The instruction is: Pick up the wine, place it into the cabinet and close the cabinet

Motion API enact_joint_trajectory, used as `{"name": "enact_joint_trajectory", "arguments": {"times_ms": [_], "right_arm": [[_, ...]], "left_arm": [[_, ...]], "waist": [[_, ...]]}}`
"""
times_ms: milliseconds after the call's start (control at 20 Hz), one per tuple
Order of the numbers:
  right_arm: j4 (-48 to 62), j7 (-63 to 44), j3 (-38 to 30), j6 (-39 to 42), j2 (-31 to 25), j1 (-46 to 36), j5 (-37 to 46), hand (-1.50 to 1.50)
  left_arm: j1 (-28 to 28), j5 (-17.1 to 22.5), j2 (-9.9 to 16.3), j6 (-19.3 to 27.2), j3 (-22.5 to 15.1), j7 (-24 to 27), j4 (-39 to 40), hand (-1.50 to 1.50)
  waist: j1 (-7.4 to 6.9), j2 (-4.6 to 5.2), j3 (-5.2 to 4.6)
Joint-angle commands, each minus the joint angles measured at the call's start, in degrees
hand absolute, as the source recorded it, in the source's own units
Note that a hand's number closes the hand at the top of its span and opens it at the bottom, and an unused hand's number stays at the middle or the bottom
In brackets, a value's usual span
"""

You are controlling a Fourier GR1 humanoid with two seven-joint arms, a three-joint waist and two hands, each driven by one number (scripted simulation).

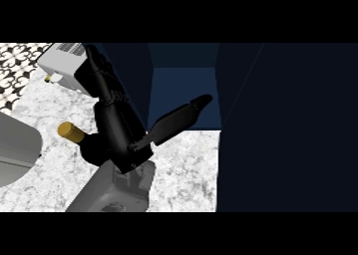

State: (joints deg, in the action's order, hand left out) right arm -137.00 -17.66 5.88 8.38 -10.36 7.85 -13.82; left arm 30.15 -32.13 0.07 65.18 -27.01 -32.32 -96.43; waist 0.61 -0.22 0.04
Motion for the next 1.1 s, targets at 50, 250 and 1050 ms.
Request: {"name": "enact_joint_trajectory", "arguments": {"times_ms": [50,250,1050], "right_arm": [[-5.92,-4.66,1.83,-2.23,0.77,0.58,0.95,-1.5],[-9.21,-12.37,0.7,-5.96,0.28,-4.27,-0.41,-1.5],[-8.75,-11.12,-3.07,-3.08,-0.75,-3.5,-1.96,-1.5]], "left_arm": [[9.73,-5.8,-0.07,4.95,2.15,-10.34,4.92,-1.5],[4.59,-10.43,-0.07,5.16,0.28,-14.65,-0.03,-1.5],[-6.71,-39.26,-0.07,-7.17,-0.17,-36.83,-19.81,-1.5]], "waist": [[0.16,-0.03,0.02],[-0.58,-0.2,-0.04],[-0.55,-0.13,0.0]]}}
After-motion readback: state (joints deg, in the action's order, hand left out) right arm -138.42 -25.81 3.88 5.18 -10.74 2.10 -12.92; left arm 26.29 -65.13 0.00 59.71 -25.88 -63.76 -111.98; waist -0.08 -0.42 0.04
